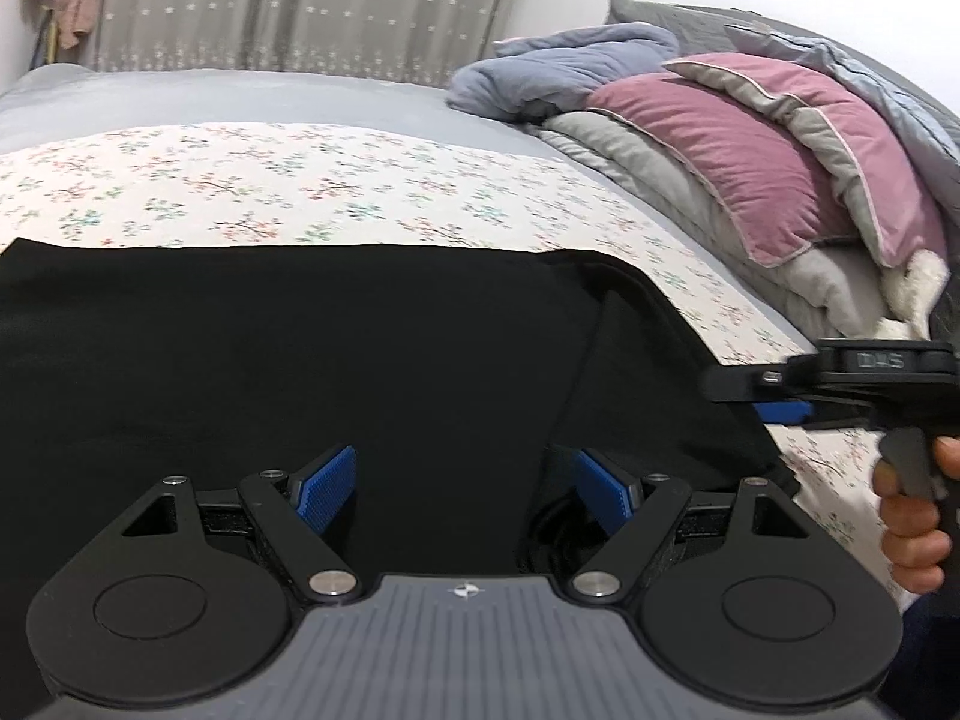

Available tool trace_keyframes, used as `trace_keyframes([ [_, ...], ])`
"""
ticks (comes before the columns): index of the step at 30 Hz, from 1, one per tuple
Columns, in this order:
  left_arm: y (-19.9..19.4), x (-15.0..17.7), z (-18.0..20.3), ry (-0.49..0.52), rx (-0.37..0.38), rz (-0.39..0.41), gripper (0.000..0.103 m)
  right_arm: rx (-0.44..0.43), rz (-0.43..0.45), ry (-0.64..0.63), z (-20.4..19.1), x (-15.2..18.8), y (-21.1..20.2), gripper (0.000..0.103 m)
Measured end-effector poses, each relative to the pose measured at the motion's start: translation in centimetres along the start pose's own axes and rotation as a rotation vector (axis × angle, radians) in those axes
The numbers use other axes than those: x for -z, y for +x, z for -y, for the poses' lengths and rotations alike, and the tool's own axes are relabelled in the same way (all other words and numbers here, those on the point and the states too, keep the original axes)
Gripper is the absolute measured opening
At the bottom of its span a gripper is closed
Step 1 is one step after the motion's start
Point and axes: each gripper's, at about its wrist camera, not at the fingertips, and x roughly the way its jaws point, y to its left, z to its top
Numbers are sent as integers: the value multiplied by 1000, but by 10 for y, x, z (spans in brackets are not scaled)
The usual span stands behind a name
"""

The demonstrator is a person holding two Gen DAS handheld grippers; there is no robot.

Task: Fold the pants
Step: 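Close the left tool on the trousers while the right tool holds the leg end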

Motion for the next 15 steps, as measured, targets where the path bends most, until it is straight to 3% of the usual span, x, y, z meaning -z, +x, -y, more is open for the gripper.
trace_keyframes([
  [2, 0, 1, 1, 16, 46, -4, 90, 10, -3, -34, -9, -1, 7, 67],
  [6, 4, 2, 4, 50, 118, -32, 90, -73, -31, 34, -21, -9, 14, 67],
  [7, 5, 2, 4, 50, 114, -37, 90, -120, -24, 74, -21, -12, 16, 67],
  [9, 3, 0, -4, 18, 135, -37, 90, -304, 2, 173, -31, -18, 32, 69],
  [11, -1, -1, -13, -16, 167, -33, 90, -429, -8, 170, -48, -22, 42, 70],
  [15, -3, 3, -17, -21, 176, -43, 92, -453, 26, 131, -62, -26, 43, 72],
])
